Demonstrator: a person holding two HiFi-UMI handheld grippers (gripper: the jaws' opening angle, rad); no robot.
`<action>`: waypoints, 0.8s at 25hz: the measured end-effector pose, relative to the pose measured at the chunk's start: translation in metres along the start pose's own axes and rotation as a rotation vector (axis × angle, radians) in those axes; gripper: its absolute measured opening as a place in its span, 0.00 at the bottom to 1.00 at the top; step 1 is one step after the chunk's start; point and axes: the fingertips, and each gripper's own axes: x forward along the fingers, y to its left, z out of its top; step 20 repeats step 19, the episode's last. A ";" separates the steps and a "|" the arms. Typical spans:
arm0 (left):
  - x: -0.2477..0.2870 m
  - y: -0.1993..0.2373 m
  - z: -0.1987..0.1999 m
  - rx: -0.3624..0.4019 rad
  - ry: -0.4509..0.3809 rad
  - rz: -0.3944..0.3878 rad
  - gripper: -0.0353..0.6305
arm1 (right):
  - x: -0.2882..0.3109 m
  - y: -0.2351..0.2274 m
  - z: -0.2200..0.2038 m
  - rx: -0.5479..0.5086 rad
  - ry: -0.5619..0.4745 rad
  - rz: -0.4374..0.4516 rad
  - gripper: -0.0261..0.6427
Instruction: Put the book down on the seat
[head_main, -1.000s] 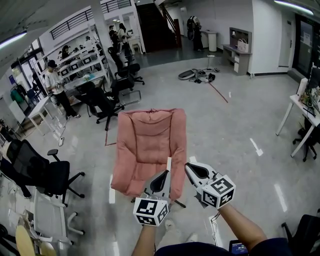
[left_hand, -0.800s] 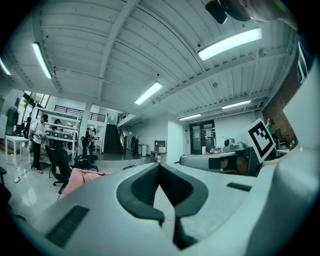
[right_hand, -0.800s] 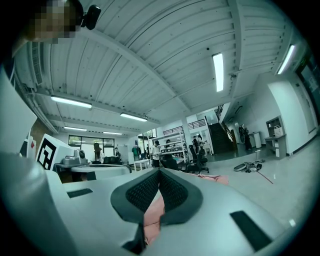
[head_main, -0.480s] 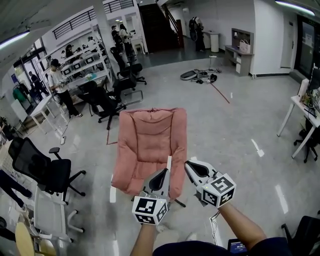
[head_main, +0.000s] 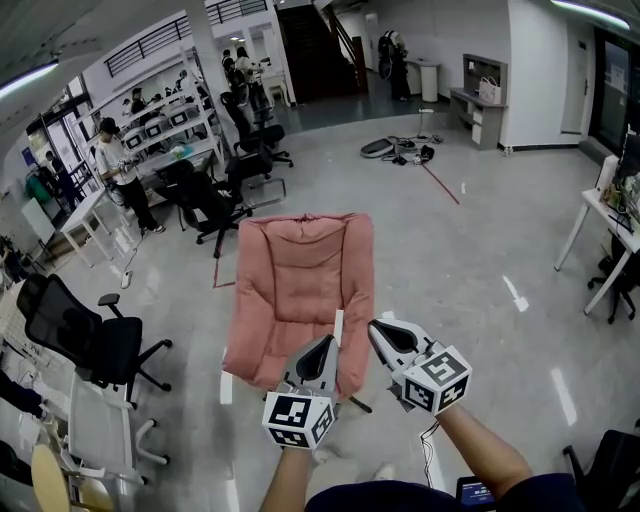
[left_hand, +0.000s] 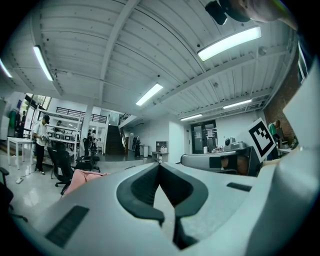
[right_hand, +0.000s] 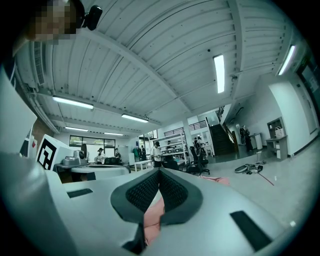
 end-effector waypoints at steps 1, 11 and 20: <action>0.000 0.000 0.000 -0.001 -0.001 0.000 0.06 | 0.000 0.000 0.001 -0.002 -0.002 0.000 0.07; -0.007 -0.003 0.003 -0.006 -0.012 0.005 0.06 | -0.005 0.005 0.003 -0.016 0.000 0.007 0.07; -0.019 -0.009 0.004 -0.010 -0.013 0.015 0.06 | -0.012 0.011 0.000 -0.002 0.009 0.017 0.07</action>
